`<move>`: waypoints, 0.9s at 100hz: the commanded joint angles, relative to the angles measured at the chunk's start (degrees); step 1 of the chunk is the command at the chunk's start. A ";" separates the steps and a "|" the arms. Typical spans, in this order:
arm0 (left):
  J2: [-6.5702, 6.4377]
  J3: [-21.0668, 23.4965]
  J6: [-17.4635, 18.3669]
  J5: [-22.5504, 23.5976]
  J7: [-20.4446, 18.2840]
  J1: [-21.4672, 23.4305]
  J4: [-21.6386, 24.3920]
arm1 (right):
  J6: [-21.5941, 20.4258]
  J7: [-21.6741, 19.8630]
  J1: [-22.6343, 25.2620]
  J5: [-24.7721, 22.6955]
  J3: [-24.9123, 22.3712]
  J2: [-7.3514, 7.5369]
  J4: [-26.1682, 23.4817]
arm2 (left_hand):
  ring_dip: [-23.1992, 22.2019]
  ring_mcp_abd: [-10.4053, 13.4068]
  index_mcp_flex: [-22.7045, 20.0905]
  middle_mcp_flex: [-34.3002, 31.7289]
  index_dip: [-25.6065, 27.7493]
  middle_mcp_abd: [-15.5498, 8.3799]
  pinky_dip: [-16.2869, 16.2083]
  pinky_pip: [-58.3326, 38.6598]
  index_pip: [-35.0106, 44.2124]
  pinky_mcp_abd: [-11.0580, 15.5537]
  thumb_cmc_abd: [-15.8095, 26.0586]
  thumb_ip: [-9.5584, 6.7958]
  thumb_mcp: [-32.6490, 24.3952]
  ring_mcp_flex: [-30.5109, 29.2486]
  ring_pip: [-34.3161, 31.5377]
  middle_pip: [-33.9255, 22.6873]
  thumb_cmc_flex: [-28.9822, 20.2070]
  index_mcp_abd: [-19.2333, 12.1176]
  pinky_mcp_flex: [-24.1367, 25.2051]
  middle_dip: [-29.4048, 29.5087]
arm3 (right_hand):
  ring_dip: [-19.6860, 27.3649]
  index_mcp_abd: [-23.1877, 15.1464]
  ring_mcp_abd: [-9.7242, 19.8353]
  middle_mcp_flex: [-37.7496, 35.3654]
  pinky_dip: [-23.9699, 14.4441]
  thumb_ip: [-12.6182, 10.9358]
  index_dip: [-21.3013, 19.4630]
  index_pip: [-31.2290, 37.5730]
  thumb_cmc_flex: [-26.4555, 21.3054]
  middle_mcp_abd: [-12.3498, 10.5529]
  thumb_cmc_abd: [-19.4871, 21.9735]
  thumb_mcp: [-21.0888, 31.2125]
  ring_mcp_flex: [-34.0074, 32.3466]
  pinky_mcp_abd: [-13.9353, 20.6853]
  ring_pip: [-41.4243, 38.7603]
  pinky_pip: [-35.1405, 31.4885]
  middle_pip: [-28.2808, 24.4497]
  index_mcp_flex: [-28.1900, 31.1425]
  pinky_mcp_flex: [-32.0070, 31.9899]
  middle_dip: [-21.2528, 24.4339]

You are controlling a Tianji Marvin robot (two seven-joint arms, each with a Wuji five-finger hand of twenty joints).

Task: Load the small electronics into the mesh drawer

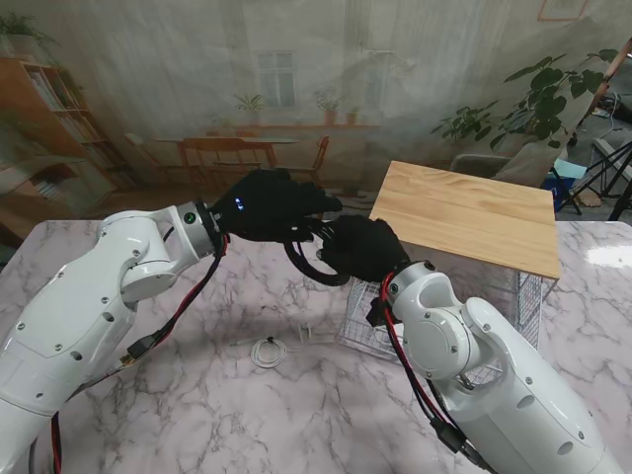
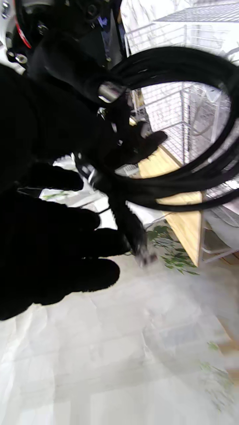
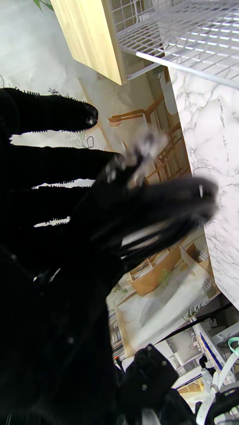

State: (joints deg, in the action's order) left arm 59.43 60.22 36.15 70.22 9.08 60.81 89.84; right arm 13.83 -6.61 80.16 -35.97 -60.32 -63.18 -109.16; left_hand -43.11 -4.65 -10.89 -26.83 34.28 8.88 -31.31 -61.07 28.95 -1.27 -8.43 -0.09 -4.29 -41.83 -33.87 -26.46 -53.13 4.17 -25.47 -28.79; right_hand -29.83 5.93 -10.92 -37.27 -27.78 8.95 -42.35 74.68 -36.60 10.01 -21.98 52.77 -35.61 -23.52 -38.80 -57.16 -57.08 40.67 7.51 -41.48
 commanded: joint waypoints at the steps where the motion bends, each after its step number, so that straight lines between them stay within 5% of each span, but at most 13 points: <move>1: -0.20 0.71 -0.72 -0.22 -1.21 0.63 0.60 | 0.28 0.47 0.88 -0.21 -0.61 -0.22 -1.01 | 3.83 -5.76 3.03 6.77 -5.61 3.00 2.54 6.07 -8.84 0.09 4.71 -1.60 3.88 6.36 5.72 3.35 3.38 3.18 5.99 4.45 | -1.37 -0.66 0.75 -1.56 -1.58 0.52 -1.45 1.05 -2.90 0.21 -1.43 4.65 -1.42 1.75 -5.31 -3.59 -3.46 1.90 1.76 -0.61; 12: -0.30 2.15 -1.93 -0.16 -0.81 1.66 0.09 | -0.14 1.86 2.70 -0.57 -2.42 -0.38 -2.18 | 12.03 -8.86 2.89 10.82 -8.31 4.30 6.81 11.20 -15.51 -1.90 6.08 -0.66 5.11 14.08 10.63 8.29 8.68 3.89 10.94 9.30 | -1.71 -0.33 0.61 -2.60 -1.89 0.43 -1.59 0.80 -2.73 0.23 -2.82 6.18 -2.25 2.63 -6.98 -6.56 -4.13 2.98 3.44 -0.09; 25: -0.35 4.29 -3.37 -1.01 -1.13 2.99 -1.64 | -1.43 3.16 5.72 -1.69 -5.19 -0.37 -3.83 | 15.37 -9.54 -0.42 10.54 -8.53 4.54 7.31 11.92 -16.64 -2.45 6.97 -0.18 5.33 15.39 10.80 10.04 10.56 3.54 11.05 11.78 | -1.80 -0.44 0.59 -2.85 -1.88 0.44 -1.60 0.61 -2.69 0.05 -3.33 6.71 -2.42 2.83 -7.51 -7.68 -4.30 3.37 3.93 0.06; 43: -0.49 6.05 -7.04 -2.83 -2.37 4.61 -6.24 | -3.92 3.18 11.78 -4.21 -10.36 0.08 -7.16 | 16.40 -9.00 -10.61 2.72 -6.11 3.40 6.80 10.45 -12.08 -2.74 6.90 -0.34 4.84 12.69 9.73 8.36 8.72 2.71 9.31 11.66 | -1.67 -0.61 0.42 -3.42 -1.78 0.29 -1.36 -0.15 -2.62 -0.04 -4.12 7.21 -3.00 2.83 -7.66 -8.93 -3.97 4.40 4.80 0.46; 68: -1.50 3.53 -13.58 -0.81 -2.16 3.83 -15.11 | -7.83 5.09 20.73 -10.38 -17.86 0.36 -10.15 | 16.47 -8.96 -12.69 1.13 -5.32 2.41 6.35 9.45 -10.18 -3.53 7.32 -0.58 4.79 12.26 9.39 7.91 6.03 3.09 9.95 10.94 | -1.49 -0.78 0.33 -3.53 -1.62 0.33 -1.51 -0.49 -2.68 0.00 -4.34 7.32 -3.19 2.80 -7.49 -9.67 -3.75 4.58 5.49 0.50; 90: -1.03 1.03 -17.34 -4.08 -1.70 3.68 -19.15 | -8.27 7.65 25.55 -13.94 -21.08 0.24 -9.75 | 16.39 -8.83 -13.69 -1.31 -5.23 2.44 5.99 8.69 -9.44 -3.75 7.39 -0.76 4.82 11.80 9.30 7.38 4.82 3.28 10.09 10.51 | -1.25 -1.21 0.36 -3.74 -1.22 0.31 -1.29 -1.30 -2.77 -0.01 -4.73 7.31 -3.18 2.92 -7.14 -10.08 -3.04 5.13 5.95 0.71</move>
State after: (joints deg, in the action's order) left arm 58.07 61.83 19.31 65.60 8.18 64.23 71.59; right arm 5.10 0.59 104.88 -50.21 -81.21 -63.02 -119.63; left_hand -27.40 -11.00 -23.57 -27.22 28.67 11.13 -24.82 -51.30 18.94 -5.32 -3.64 -0.09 0.05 -28.98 -24.01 -18.83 -47.32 6.21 -16.21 -17.83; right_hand -30.90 7.31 -10.79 -40.11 -28.93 9.11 -42.76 72.78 -36.60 10.12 -26.54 56.32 -37.95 -22.10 -42.71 -66.28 -58.53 44.23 13.04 -40.82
